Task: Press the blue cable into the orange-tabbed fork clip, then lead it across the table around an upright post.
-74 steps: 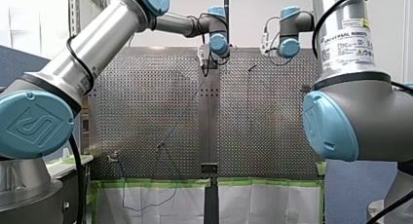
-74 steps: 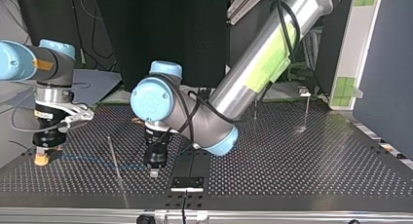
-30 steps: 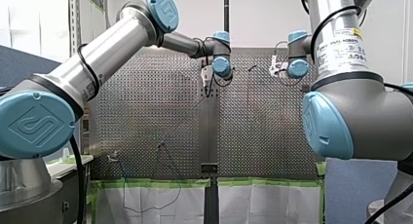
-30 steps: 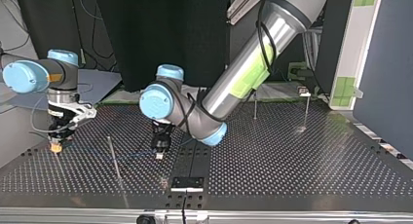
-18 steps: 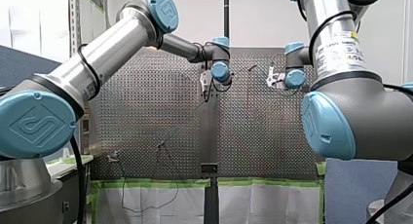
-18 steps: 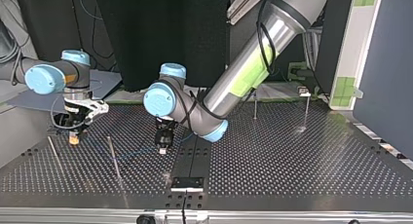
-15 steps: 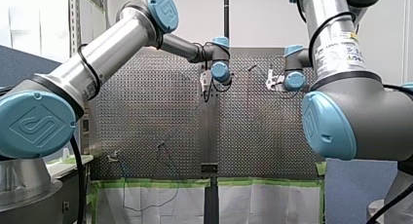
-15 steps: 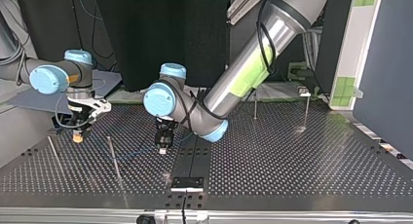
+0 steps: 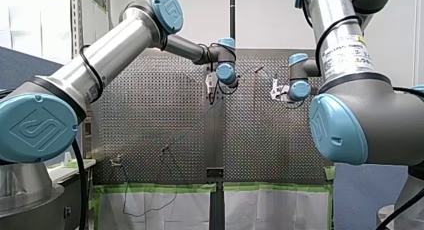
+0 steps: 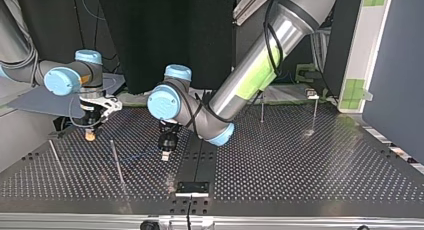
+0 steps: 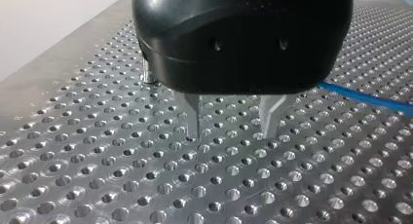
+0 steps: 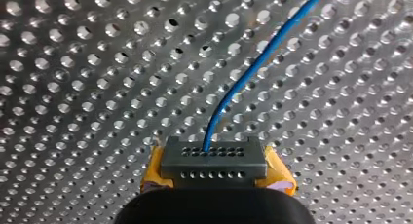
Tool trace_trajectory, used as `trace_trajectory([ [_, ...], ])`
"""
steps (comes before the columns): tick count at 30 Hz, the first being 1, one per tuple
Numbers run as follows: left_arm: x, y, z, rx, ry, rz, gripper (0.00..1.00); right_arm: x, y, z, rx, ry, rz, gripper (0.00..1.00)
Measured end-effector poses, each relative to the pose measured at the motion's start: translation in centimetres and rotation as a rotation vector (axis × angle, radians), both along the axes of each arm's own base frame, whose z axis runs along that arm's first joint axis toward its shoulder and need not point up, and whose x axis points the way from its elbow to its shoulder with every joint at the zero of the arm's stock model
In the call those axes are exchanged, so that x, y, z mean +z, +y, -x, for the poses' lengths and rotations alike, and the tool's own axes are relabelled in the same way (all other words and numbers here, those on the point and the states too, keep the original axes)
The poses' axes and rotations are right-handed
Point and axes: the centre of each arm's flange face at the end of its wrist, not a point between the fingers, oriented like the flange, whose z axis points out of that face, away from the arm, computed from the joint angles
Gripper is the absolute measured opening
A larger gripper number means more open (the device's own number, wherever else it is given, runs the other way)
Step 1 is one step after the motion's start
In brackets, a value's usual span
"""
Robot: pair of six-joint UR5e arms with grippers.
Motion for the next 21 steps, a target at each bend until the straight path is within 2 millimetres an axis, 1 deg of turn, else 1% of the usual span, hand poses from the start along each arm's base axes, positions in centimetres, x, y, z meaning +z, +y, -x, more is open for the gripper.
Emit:
trace_trajectory([
  [3, 0.1, 0.0, 0.0, -0.005, -0.001, -0.001, 0.62, -0.6, 0.1, -0.1, 0.002, 0.003, -0.007, 0.0],
  [4, 0.1, 0.0, 0.0, -0.006, -0.001, -0.002, 0.85, -0.8, 0.1, -0.1, 0.002, 0.003, -0.008, 0.0],
  [5, 0.1, -0.1, 0.0, -0.006, -0.001, -0.002, 0.91, -1.0, 0.1, -0.2, 0.002, 0.002, -0.009, 0.0],
  [6, 0.0, -0.1, 0.0, -0.008, 0.0, -0.001, 0.91, -1.3, 0.1, -0.2, 0.002, 0.002, -0.01, 0.0],
  [7, 0.0, -0.1, 0.0, -0.012, 0.0, 0.0, 0.96, -1.5, 0.1, -0.2, 0.003, 0.001, -0.01, 0.0],
  [8, 0.0, -0.1, 0.1, -0.017, 0.001, 0.001, 1.0, -1.7, 0.2, -0.2, 0.003, 0.001, -0.011, 0.0],
  [15, -0.1, -0.2, 0.2, -0.031, 0.01, 0.007, 1.0, -3.1, 0.1, -0.3, 0.002, 0.005, -0.025, 0.0],
  [21, 0.0, -0.3, 0.2, -0.028, 0.013, 0.013, 1.0, -4.8, -0.1, -0.2, -0.002, 0.012, -0.048, 0.0],
])
